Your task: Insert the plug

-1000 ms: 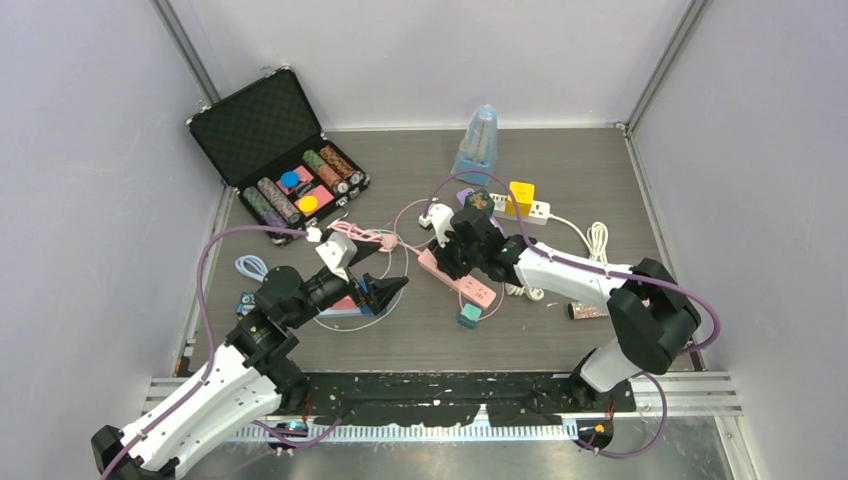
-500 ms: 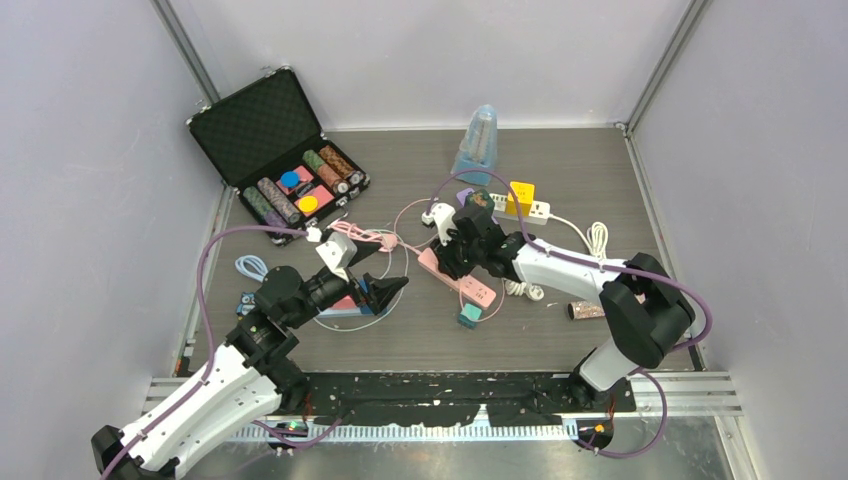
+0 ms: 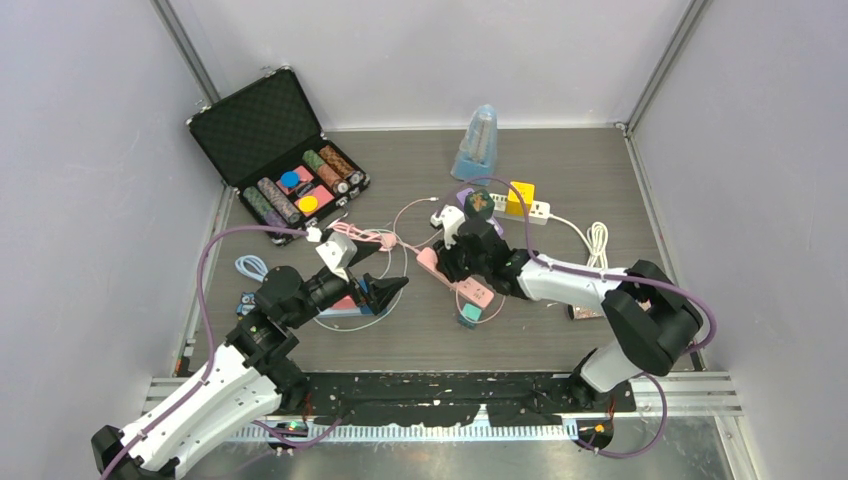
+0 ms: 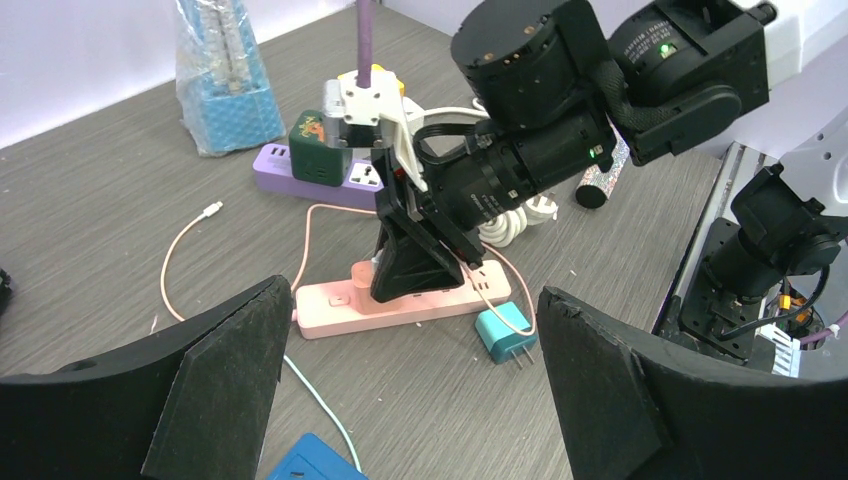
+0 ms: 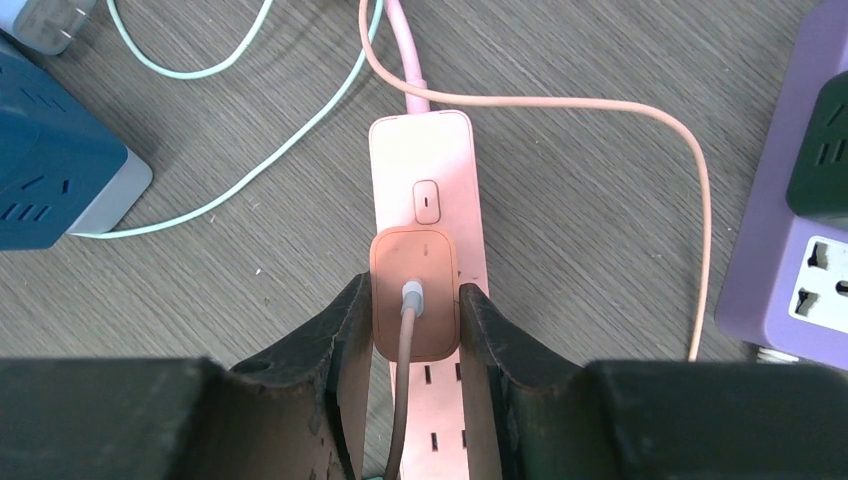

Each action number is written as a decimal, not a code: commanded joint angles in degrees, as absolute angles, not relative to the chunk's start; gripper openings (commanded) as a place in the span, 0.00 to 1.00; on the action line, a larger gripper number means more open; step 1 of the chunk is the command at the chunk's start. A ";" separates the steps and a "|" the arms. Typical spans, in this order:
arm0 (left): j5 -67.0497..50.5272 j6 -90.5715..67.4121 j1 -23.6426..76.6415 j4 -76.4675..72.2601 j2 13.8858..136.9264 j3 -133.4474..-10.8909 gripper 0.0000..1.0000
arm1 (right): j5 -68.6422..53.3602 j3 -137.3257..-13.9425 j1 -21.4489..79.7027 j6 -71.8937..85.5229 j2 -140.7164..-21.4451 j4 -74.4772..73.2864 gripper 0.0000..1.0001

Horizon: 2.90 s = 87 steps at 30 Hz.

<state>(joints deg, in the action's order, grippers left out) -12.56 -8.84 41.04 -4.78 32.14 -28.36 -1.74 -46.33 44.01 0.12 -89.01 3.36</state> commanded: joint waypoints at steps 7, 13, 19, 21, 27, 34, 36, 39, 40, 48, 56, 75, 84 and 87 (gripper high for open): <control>-12.47 -9.26 41.14 -6.06 32.52 -28.87 0.92 | 1.71 -36.88 49.54 5.87 -90.22 1.27 0.06; -12.19 -9.14 41.14 -5.70 32.28 -28.83 0.92 | 7.81 -40.25 52.87 7.70 -90.84 1.53 0.06; -11.47 -9.09 41.13 -5.10 31.11 -29.14 0.92 | 12.56 -51.20 52.42 9.80 -89.10 -8.41 0.33; -11.11 -9.05 41.14 -4.86 30.40 -29.23 0.92 | 12.16 -55.77 51.56 10.20 -88.78 -13.81 0.53; -9.87 -8.96 41.13 -4.17 28.87 -29.18 0.92 | 8.31 -67.53 48.81 10.36 -90.68 -22.94 0.86; -7.74 -8.70 41.13 -2.90 27.78 -29.10 0.92 | 4.29 -73.42 47.99 7.94 -95.33 -28.87 0.87; -7.29 -8.60 41.15 -2.57 27.57 -29.16 0.92 | 2.77 -74.85 47.79 7.28 -96.83 -30.78 0.86; -7.00 -8.61 41.14 -2.46 27.26 -29.01 0.92 | 1.36 -76.55 47.77 6.68 -98.49 -33.56 0.83; -6.77 -8.61 41.16 -2.39 27.25 -29.02 0.92 | 1.21 -76.73 47.74 6.61 -99.00 -33.92 0.82; -5.38 -9.36 41.14 -1.70 27.92 -29.57 0.92 | 4.58 -75.07 47.73 10.44 -92.76 -32.98 0.82; -14.12 -15.36 41.29 -1.57 40.62 -32.99 0.82 | 14.13 -68.86 42.72 23.31 -77.73 -35.76 0.74; 3.83 -15.92 67.46 -25.87 78.17 -29.80 0.63 | 16.00 -55.70 35.99 28.47 -57.29 -36.52 0.75; 11.83 -16.59 69.02 -28.71 88.20 -33.70 0.67 | 15.56 -54.77 34.78 27.09 -54.41 -36.70 0.77; 11.34 -16.13 69.08 -29.26 90.60 -34.44 0.67 | 15.50 -54.48 34.30 26.84 -53.82 -36.81 0.77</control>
<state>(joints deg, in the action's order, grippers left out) 8.45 -16.36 68.79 -23.44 88.62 -31.73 15.31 -55.24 34.96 27.31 -55.55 -37.82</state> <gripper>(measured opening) 0.671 0.766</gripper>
